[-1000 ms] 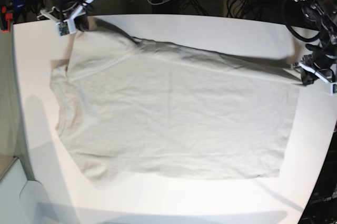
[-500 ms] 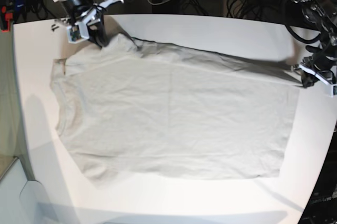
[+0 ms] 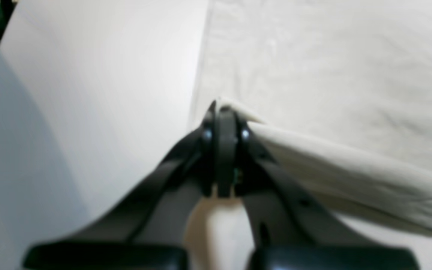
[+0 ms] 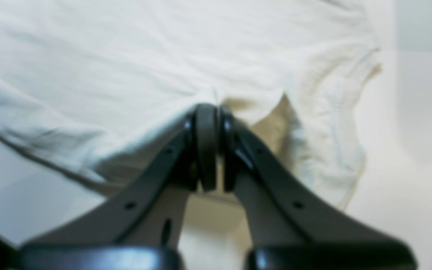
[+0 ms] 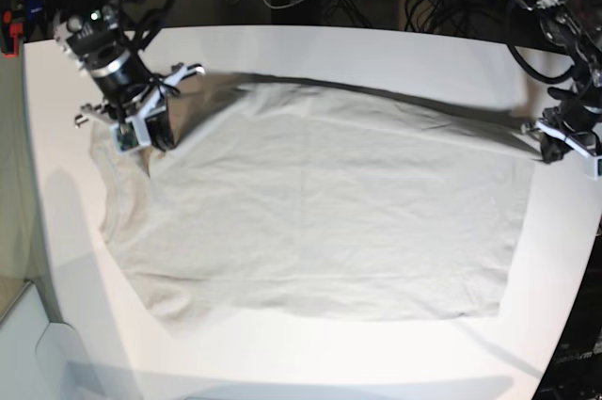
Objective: Layout the t-shirt on the table in an organized manner, then fold the t-shirt properly
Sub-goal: 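Regrasp the folded edge with both grippers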
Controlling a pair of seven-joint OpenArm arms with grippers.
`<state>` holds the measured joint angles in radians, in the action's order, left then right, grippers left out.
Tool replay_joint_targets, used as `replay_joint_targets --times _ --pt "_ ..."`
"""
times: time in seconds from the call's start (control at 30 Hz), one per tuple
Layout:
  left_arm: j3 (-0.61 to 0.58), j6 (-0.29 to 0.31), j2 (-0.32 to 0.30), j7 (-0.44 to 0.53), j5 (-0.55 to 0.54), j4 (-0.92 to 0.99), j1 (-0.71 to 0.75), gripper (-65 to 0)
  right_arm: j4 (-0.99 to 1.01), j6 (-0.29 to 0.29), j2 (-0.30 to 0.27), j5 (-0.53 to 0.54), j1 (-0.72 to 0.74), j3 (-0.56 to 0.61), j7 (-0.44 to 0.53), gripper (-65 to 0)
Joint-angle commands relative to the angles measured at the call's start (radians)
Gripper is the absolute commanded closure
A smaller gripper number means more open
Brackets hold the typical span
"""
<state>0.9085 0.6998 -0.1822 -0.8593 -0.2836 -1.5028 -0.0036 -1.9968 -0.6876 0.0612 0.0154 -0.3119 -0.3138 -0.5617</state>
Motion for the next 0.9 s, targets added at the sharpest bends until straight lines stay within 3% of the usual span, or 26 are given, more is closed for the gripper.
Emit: replay_joint_targets --times 0.0,0.2,0.3,0.87 --pt "0.002 -0.002 -0.018 0.025 -0.021 -0.014 -0.023 -0.1 -0.012 -0.011 -0.017 0.019 0.033 -0.002 0.019 -1.5" --pt "0.004 -0.002 -0.027 0.031 -0.022 0.049 -0.025 -0.1 -0.003 -0.011 -0.09 0.018 0.156 -0.002 -0.103 -1.5" --pt "0.004 -0.002 -0.029 0.033 -0.022 0.067 -0.025 -0.1 -0.003 -0.011 -0.097 0.018 0.19 0.0 -0.136 -1.5" --pt "0.001 -0.002 -0.029 0.031 -0.021 0.071 -0.082 -0.1 0.118 -0.011 -0.099 0.018 0.236 0.002 -0.133 -1.5"
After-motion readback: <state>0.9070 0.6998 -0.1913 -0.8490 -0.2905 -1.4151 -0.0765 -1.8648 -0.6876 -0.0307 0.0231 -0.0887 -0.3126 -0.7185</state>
